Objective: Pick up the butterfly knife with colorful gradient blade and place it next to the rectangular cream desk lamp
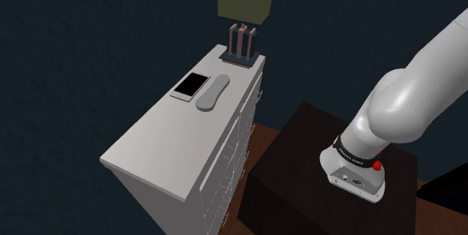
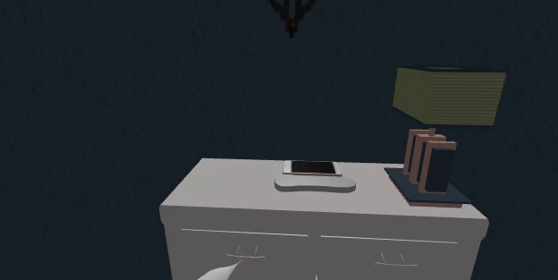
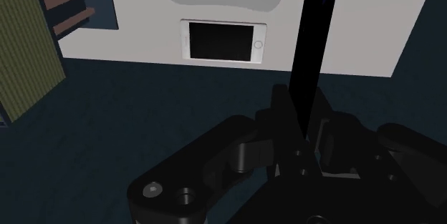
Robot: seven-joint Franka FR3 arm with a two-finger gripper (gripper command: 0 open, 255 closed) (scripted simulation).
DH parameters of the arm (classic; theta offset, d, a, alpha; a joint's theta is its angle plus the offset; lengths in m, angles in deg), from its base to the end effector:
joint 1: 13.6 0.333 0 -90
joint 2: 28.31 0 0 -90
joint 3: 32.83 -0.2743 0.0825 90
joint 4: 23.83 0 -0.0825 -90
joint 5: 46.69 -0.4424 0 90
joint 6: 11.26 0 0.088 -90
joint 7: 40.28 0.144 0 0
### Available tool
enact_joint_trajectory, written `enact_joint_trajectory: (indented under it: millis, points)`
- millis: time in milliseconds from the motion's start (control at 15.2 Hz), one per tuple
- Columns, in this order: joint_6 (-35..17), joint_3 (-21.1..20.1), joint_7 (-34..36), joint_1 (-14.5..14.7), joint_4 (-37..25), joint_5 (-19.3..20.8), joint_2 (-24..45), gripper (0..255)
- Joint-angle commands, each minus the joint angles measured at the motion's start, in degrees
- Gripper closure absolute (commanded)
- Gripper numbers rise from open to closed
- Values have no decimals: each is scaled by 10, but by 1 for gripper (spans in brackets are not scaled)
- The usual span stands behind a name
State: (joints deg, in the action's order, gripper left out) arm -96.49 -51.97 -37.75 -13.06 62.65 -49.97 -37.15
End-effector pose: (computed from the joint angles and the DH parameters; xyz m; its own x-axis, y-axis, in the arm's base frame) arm 0.5223 0.2111 0.6556 0.9462 0.2993 0.1231 0.3029 -0.9530 -0.0111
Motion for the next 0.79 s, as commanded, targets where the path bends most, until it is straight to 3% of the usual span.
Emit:
enact_joint_trajectory:
  millis: [0, 726]
  points:
    - [0, 20, -33, -12, 18, -7, -18, 255]
    - [4, 127, -196, -69, 50, -10, -45, 255]
